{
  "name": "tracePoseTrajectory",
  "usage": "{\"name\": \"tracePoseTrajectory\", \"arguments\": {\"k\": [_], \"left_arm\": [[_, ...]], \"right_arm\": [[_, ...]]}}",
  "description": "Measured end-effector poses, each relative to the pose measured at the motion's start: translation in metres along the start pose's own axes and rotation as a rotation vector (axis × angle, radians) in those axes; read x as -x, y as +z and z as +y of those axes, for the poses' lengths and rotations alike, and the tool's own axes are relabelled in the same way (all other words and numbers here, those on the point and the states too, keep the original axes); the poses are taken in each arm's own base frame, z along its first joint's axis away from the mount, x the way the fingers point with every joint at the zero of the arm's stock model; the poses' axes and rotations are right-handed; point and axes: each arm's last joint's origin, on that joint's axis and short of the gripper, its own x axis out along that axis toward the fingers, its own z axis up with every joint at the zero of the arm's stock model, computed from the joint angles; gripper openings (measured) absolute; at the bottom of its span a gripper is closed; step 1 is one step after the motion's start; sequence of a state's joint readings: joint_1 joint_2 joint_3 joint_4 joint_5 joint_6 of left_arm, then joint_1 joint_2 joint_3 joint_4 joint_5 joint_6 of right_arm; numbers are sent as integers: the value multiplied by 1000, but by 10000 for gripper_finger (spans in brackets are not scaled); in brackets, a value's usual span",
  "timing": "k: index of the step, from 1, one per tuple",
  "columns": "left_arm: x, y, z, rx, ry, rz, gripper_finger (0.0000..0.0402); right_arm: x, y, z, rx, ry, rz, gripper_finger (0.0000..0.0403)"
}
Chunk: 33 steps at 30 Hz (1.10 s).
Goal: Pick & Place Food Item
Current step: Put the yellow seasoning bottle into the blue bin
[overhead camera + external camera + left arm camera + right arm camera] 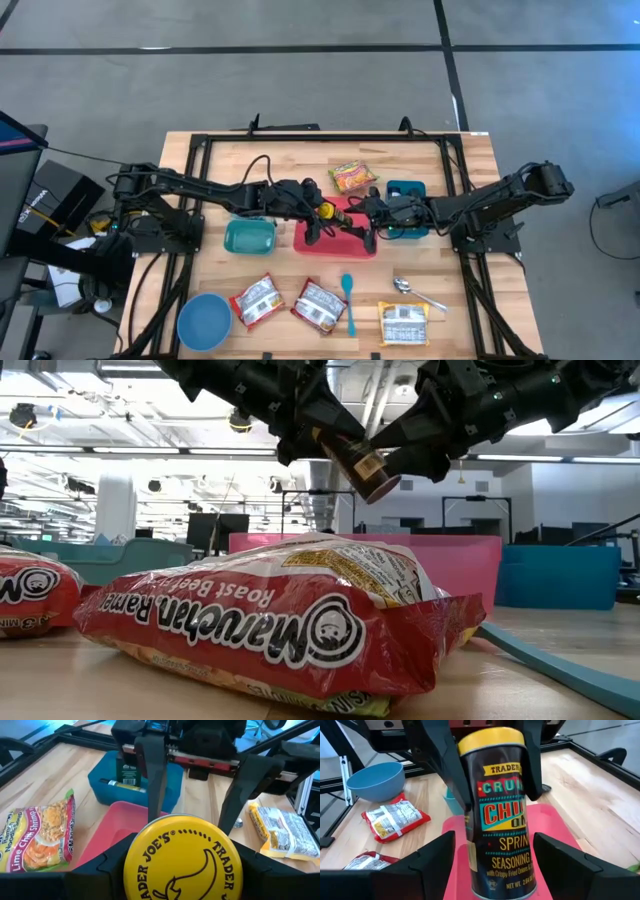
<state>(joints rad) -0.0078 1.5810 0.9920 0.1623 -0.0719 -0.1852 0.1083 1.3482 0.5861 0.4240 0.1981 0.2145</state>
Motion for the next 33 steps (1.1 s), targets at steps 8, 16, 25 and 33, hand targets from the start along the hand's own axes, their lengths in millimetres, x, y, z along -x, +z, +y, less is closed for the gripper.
{"name": "tracePoseTrajectory", "arguments": {"k": [8, 16, 25, 33], "left_arm": [[0, -2, 0, -2, 0, 22, 219], [0, -9, 0, -9, 16, 90, 219], [1, -12, 1, -5, 21, 117, 219], [1, -11, 1, 0, 21, 113, 219]], "right_arm": [[-34, 3, 6, 33, 8, 92, 263], [-56, 13, 5, 63, -34, 249, 263], [-52, 20, 6, 60, -32, 237, 262], [-52, 19, 7, 33, -28, 239, 236]]}}
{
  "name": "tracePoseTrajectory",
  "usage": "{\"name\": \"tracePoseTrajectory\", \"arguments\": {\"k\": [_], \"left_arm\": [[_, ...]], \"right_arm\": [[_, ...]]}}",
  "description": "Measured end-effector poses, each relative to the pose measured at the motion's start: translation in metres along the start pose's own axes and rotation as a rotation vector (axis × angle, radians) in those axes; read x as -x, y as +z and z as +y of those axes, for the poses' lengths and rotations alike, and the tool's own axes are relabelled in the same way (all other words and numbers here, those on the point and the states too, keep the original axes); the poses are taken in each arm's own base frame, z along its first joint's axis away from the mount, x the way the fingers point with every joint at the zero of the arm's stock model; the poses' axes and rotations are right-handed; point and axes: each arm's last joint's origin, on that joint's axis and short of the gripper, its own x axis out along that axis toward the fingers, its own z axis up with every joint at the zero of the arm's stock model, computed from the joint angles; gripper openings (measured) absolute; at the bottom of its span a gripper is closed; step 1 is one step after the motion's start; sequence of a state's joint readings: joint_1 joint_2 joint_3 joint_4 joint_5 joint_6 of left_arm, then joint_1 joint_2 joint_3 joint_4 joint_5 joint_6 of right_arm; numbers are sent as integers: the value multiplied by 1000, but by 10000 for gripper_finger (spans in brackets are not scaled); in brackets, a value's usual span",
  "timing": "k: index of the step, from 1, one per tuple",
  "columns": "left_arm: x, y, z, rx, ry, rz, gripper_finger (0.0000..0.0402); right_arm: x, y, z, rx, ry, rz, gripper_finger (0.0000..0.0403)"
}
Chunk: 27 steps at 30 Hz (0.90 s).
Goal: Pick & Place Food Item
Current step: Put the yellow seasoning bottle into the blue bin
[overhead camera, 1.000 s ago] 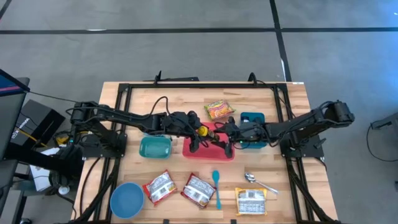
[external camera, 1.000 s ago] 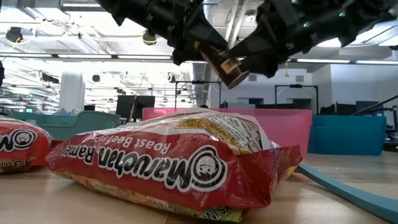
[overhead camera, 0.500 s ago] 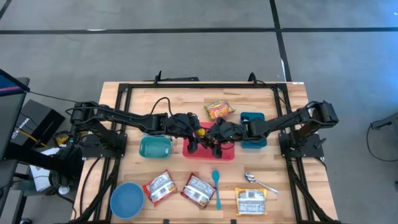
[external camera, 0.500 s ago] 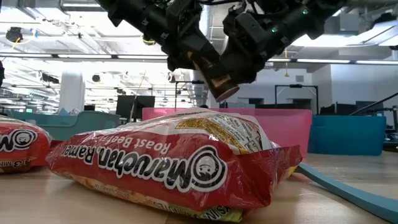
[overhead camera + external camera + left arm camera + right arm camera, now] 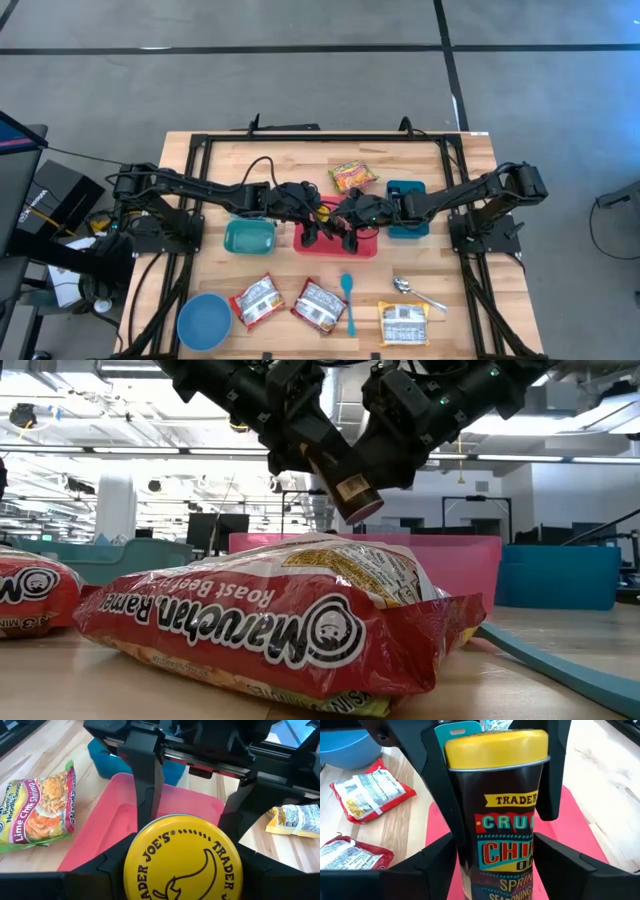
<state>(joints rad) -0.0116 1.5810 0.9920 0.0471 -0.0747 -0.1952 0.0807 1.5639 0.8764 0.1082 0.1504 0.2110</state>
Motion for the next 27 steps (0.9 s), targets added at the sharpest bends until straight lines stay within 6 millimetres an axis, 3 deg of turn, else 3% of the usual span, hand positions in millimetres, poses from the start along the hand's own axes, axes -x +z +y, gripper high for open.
{"name": "tracePoseTrajectory", "arguments": {"k": [5, 13, 27], "left_arm": [[0, 0, 0, 18, 0, 0, 219], [0, 0, 1, 25, 0, -2, 219], [1, 3, 0, 14, 3, -25, 241]], "right_arm": [[0, -1, 3, 1, 4, 0, 209], [1, -1, 3, -15, 8, 1, 217], [1, -2, 3, -29, 10, 9, 191]]}}
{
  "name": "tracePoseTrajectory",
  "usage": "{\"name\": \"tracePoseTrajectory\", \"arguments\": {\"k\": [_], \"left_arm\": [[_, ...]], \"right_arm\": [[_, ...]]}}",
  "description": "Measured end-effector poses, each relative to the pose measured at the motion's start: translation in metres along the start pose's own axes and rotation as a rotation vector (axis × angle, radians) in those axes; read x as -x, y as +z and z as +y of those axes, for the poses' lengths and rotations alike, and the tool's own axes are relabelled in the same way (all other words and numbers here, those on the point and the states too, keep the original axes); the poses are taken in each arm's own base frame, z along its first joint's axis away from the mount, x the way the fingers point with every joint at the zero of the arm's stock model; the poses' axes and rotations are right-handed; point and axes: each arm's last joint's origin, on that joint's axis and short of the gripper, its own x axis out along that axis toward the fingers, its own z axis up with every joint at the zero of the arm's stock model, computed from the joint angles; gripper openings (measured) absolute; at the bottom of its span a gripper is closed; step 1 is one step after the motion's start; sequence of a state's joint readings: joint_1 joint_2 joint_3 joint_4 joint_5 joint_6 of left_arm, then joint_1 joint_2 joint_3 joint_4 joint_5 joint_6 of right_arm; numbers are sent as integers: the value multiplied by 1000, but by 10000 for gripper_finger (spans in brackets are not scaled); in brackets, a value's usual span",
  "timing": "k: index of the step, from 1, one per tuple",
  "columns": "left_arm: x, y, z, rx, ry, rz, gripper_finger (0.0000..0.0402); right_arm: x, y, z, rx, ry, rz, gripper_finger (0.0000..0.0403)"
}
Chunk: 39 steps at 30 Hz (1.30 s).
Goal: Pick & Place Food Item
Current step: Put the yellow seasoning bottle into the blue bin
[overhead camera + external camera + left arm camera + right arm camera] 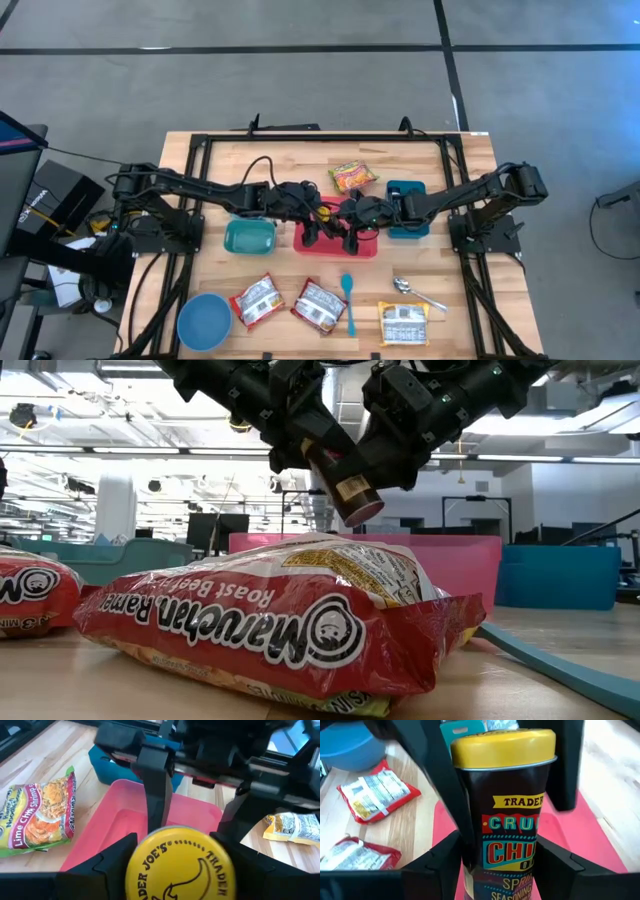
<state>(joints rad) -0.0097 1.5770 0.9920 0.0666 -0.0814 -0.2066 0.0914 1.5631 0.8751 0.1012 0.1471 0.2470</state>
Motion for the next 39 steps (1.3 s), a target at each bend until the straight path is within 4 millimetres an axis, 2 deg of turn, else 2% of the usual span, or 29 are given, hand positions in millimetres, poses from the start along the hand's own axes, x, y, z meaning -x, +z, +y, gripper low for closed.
{"name": "tracePoseTrajectory", "arguments": {"k": [11, 15, 27, 36, 39], "left_arm": [[1, 1, 0, 5, -13, -3, 268], [8, 5, -1, 7, -31, -7, 275], [18, 8, -1, 7, -31, -1, 274], [34, 12, -1, 6, -31, 5, 274], [35, 12, -1, 6, -31, 9, 274]], "right_arm": [[0, -2, -1, 10, -10, 15, 184], [0, -3, -1, 13, -15, 27, 184], [0, -8, -3, 24, -41, 81, 184], [1, -14, -7, 40, -122, 134, 183], [7, -13, -6, 48, -142, 136, 183]]}}
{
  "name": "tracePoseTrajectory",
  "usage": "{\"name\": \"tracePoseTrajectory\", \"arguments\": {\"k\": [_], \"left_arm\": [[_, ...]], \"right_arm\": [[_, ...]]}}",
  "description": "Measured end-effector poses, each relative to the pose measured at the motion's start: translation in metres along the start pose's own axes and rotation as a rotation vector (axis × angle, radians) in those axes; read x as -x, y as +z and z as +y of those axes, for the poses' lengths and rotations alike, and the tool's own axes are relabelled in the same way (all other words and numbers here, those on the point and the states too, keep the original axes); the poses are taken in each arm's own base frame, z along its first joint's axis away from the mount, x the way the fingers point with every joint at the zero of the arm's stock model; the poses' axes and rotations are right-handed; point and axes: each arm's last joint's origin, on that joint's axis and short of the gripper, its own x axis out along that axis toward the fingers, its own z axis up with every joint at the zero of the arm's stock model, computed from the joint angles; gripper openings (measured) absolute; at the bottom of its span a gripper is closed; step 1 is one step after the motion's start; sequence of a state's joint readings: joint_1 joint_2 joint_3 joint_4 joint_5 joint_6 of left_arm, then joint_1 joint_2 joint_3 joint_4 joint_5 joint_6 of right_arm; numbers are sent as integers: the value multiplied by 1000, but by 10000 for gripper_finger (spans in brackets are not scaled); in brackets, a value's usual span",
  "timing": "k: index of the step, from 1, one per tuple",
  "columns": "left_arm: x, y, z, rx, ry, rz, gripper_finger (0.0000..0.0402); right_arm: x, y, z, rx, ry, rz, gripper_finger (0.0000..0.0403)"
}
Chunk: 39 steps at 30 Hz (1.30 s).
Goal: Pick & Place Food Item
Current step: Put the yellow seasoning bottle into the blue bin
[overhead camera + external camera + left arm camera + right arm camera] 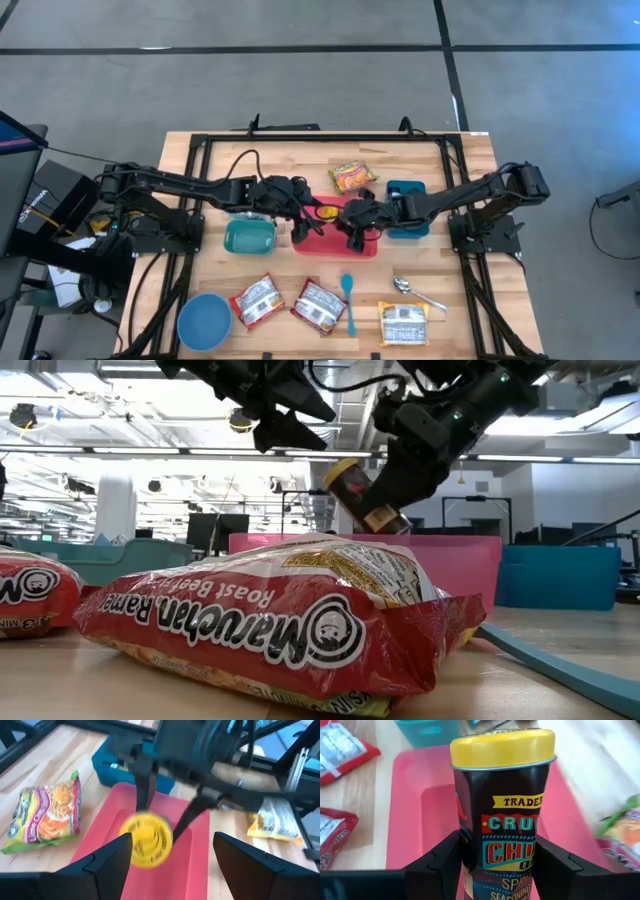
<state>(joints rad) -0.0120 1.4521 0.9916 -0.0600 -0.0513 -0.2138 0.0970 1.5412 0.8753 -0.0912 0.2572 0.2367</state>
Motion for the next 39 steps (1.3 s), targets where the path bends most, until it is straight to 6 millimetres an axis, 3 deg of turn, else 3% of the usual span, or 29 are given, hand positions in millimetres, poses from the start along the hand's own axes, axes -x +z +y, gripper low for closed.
{"name": "tracePoseTrajectory", "arguments": {"k": [7, 13, 25, 39], "left_arm": [[0, -5, 1, -2, 10, 46, 274], [0, -4, 1, -2, 10, 45, 274], [0, -4, 1, -2, 8, 39, 274], [0, -2, 0, -1, 5, 21, 274]], "right_arm": [[38, 5, 4, 0, -100, -51, 183], [68, -5, 7, -33, -236, -32, 185], [97, -67, -3, -196, -387, -63, 182], [105, -123, -26, -368, -501, -212, 183]]}}
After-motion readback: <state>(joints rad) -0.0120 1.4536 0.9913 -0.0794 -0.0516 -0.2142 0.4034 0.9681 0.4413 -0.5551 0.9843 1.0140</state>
